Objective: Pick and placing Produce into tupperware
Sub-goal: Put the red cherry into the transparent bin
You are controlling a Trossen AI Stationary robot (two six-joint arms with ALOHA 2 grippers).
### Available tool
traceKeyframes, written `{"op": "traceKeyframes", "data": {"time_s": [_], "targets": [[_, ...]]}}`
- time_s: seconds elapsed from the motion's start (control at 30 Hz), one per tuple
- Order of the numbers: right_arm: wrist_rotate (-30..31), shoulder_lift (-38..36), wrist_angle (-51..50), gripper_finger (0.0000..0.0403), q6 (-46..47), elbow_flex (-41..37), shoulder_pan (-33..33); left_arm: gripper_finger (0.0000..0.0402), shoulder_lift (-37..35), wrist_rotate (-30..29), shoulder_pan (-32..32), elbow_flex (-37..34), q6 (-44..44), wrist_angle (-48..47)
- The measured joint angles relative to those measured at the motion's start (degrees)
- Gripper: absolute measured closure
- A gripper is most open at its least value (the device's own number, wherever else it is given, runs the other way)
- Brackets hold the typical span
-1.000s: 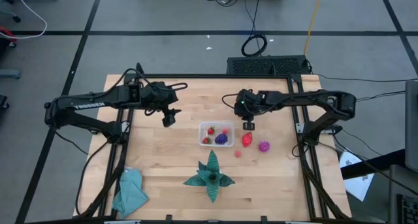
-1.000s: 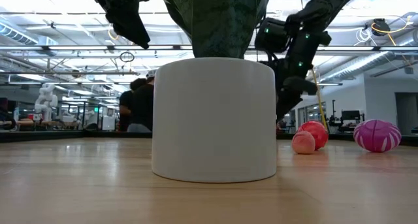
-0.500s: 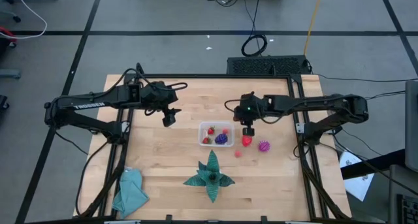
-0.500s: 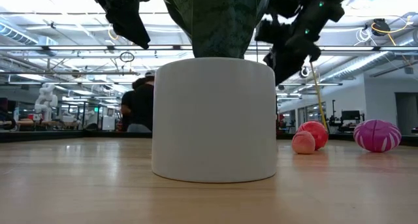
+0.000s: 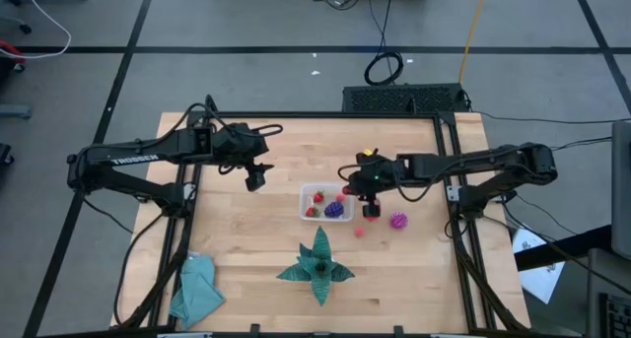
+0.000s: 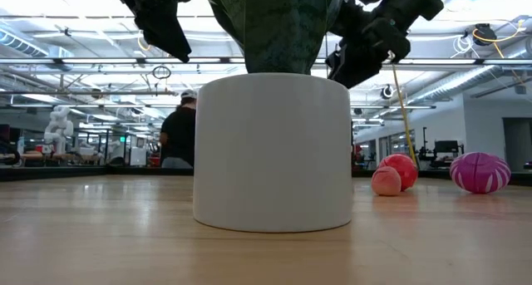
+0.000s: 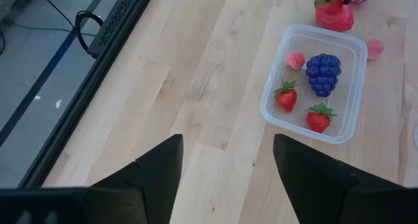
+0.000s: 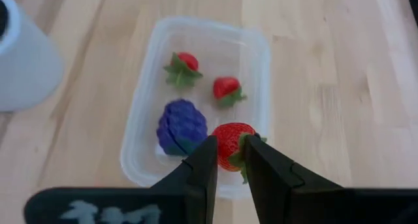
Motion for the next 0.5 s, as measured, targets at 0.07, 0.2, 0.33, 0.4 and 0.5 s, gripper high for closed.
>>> {"op": "traceKeyframes", "data": {"time_s": [0.07, 0.2, 0.33, 0.4, 0.5], "targets": [[0.0, 0.6, 0.8, 0.0338, 0.1, 0.0, 0.5, 0.0158, 0.0, 0.0, 0.0, 0.0, -0.1, 0.0], [-0.1, 3.8, 2.2, 0.0338, 0.1, 0.0, 1.3, 0.0158, 0.0, 0.0, 0.0, 0.0, -0.2, 0.0], [-1.3, 7.0, 3.8, 0.0338, -0.2, 0.0, 2.0, 0.0158, 0.0, 0.0, 0.0, 0.0, -0.2, 0.0], [-1.7, 8.1, 4.5, 0.0338, -0.2, 0.0, 2.0, 0.0158, 0.0, 0.0, 0.0, 0.0, -0.3, 0.0], [-2.9, 8.4, 4.8, 0.0338, -0.2, 0.0, 2.0, 0.0158, 0.0, 0.1, 0.0, 0.0, -0.1, 0.0]]}}
